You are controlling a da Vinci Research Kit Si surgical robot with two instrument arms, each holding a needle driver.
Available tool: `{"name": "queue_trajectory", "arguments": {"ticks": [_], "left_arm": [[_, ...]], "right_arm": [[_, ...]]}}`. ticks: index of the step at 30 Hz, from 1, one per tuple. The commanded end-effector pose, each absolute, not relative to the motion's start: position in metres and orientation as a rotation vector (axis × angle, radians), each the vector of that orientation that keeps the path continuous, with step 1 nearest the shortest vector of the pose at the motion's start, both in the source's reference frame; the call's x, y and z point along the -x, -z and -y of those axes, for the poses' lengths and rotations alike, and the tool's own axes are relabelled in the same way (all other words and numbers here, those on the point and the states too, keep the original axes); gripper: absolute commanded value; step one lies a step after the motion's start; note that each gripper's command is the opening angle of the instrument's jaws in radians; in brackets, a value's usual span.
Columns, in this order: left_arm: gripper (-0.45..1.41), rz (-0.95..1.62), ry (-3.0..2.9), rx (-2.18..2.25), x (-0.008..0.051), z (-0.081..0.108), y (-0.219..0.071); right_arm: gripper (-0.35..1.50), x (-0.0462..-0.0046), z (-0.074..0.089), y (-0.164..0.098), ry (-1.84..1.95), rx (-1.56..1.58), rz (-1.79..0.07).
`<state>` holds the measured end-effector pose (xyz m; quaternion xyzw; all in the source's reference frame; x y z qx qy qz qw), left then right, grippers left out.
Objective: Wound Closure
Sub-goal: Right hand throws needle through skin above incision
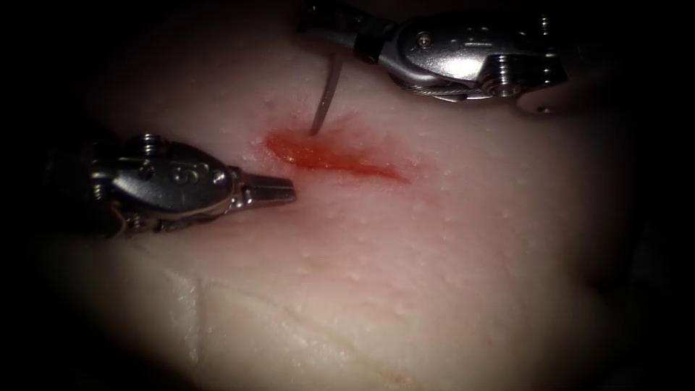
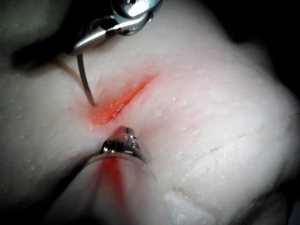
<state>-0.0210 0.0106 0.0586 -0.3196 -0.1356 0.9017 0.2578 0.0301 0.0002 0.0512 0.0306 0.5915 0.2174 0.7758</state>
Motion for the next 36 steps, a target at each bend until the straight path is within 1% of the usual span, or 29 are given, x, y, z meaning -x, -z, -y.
{"name": "queue_trajectory", "arguments": {"ticks": [1, 7, 13, 17, 36], "left_arm": [[-0.41, 0.374, -2.45, 0.859, 0.0216, -0.0096, -0.0593], [-0.43, 0.374, -2.467, 0.836, 0.0213, -0.0089, -0.0601], [-0.43, 0.377, -2.477, 0.818, 0.0209, -0.0083, -0.0604], [-0.43, 0.375, -2.479, 0.811, 0.0206, -0.0083, -0.0604], [-0.43, 0.373, -2.483, 0.8, 0.0203, -0.0081, -0.0604]], "right_arm": [[-0.35, -0.0306, 0.0005, -0.0519, -0.488, -0.082, -1.281], [-0.35, -0.0305, 0.0003, -0.052, -0.554, -0.133, -1.276], [-0.35, -0.0312, 0.0012, -0.0525, -0.599, -0.172, -1.278], [-0.35, -0.0308, 0.0008, -0.0529, -0.659, -0.194, -1.306], [-0.35, -0.0303, 0.0003, -0.0544, -0.856, -0.336, -1.331]]}}
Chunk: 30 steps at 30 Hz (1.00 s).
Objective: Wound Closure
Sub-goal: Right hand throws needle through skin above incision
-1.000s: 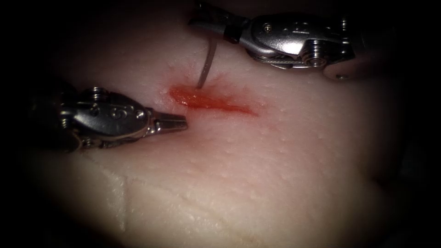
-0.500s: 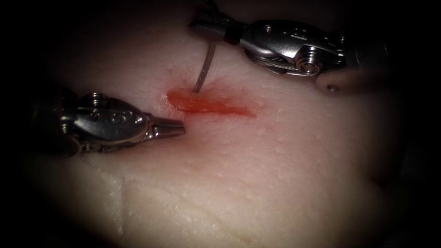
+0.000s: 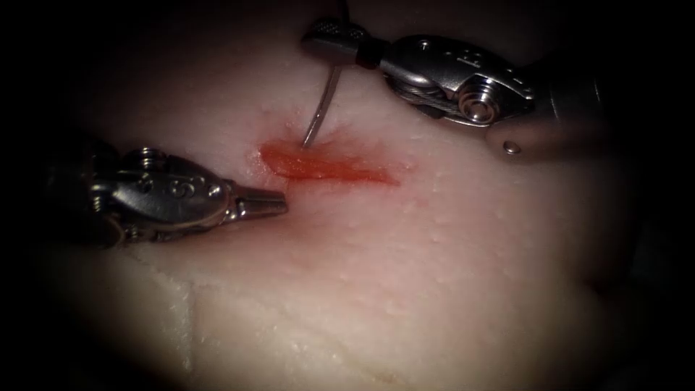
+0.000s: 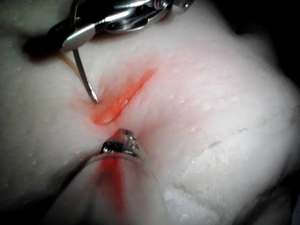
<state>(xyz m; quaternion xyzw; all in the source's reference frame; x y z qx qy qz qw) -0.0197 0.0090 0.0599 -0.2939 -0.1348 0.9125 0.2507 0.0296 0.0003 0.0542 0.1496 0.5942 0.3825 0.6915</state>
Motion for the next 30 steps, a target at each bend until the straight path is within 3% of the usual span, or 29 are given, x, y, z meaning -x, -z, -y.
{"name": "queue_trajectory", "arguments": {"ticks": [1, 30], "left_arm": [[-0.43, 0.373, -2.483, 0.8, 0.0203, -0.0081, -0.0604], [-0.45, 0.363, -2.489, 0.79, 0.0186, -0.0075, -0.0603]], "right_arm": [[-0.35, -0.0303, 0.0002, -0.0544, -0.876, -0.351, -1.334], [-0.35, -0.0312, 0.0018, -0.0549, -1.075, -0.613, -1.299]]}}
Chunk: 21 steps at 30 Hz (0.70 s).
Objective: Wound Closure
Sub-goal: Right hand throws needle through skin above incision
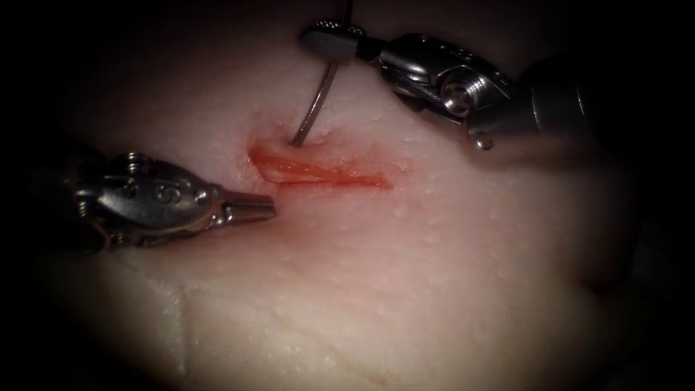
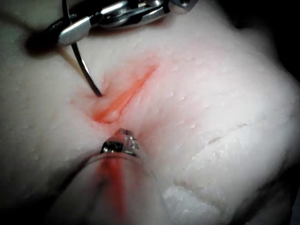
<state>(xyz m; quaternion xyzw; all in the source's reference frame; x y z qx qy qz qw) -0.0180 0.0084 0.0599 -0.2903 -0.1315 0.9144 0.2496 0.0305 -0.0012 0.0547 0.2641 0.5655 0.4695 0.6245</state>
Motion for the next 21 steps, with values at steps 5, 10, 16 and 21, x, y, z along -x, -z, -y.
{"name": "queue_trajectory", "arguments": {"ticks": [5, 10, 16, 21], "left_arm": [[-0.45, 0.361, -2.489, 0.787, 0.0182, -0.0076, -0.0604], [-0.45, 0.356, -2.49, 0.785, 0.0182, -0.0075, -0.0608], [-0.45, 0.351, -2.491, 0.784, 0.0182, -0.0072, -0.0611], [-0.45, 0.345, -2.493, 0.782, 0.018, -0.0069, -0.0611]], "right_arm": [[-0.35, -0.0316, 0.0022, -0.0548, -1.098, -0.68, -1.294], [-0.35, -0.032, 0.0025, -0.0546, -1.116, -0.707, -1.289], [-0.35, -0.032, 0.0024, -0.0546, -1.129, -0.722, -1.285], [-0.35, -0.032, 0.0025, -0.0546, -1.154, -0.759, -1.281]]}}
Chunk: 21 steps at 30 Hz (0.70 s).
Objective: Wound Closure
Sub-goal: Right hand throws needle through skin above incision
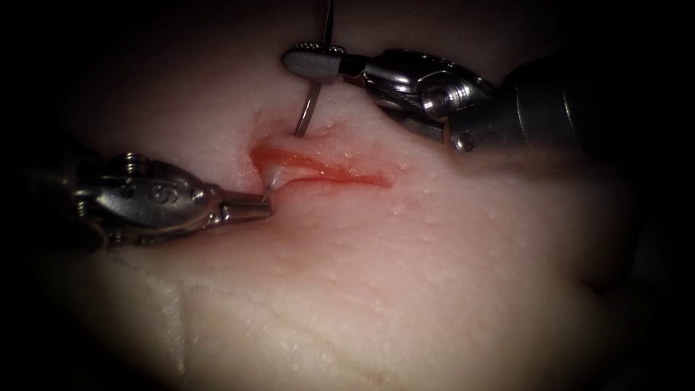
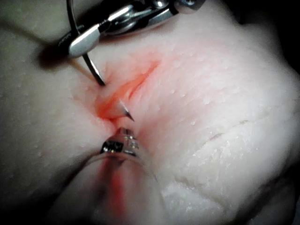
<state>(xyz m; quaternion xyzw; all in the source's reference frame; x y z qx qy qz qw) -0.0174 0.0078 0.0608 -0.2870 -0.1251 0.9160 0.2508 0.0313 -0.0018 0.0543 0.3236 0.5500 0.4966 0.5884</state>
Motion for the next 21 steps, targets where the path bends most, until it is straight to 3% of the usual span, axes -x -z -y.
{"name": "queue_trajectory", "arguments": {"ticks": [1, 12, 13, 15, 16, 18, 21], "left_arm": [[-0.45, 0.346, -2.493, 0.782, 0.0179, -0.0069, -0.0611], [-0.45, 0.352, -2.512, 0.796, 0.0182, -0.008, -0.0609], [-0.45, 0.351, -2.511, 0.795, 0.0183, -0.0079, -0.0609], [-0.45, 0.354, -2.51, 0.797, 0.0184, -0.0079, -0.0609], [-0.45, 0.354, -2.51, 0.797, 0.0184, -0.0079, -0.0608], [-0.45, 0.354, -2.51, 0.796, 0.0184, -0.0079, -0.0608], [-0.45, 0.356, -2.509, 0.798, 0.0185, -0.0078, -0.0608]], "right_arm": [[-0.35, -0.0321, 0.0026, -0.0546, -1.156, -0.773, -1.28], [-0.35, -0.0332, 0.0049, -0.0544, -1.167, -0.866, -1.292], [-0.23, -0.0332, 0.0046, -0.0544, -1.173, -0.862, -1.291], [0.47, -0.033, 0.0039, -0.0545, -1.171, -0.804, -1.299], [0.64, -0.0328, 0.0036, -0.0545, -1.168, -0.791, -1.301], [0.91, -0.0326, 0.0029, -0.0547, -1.15, -0.757, -1.309], [1.11, -0.0322, 0.002, -0.055, -1.146, -0.709, -1.316]]}}
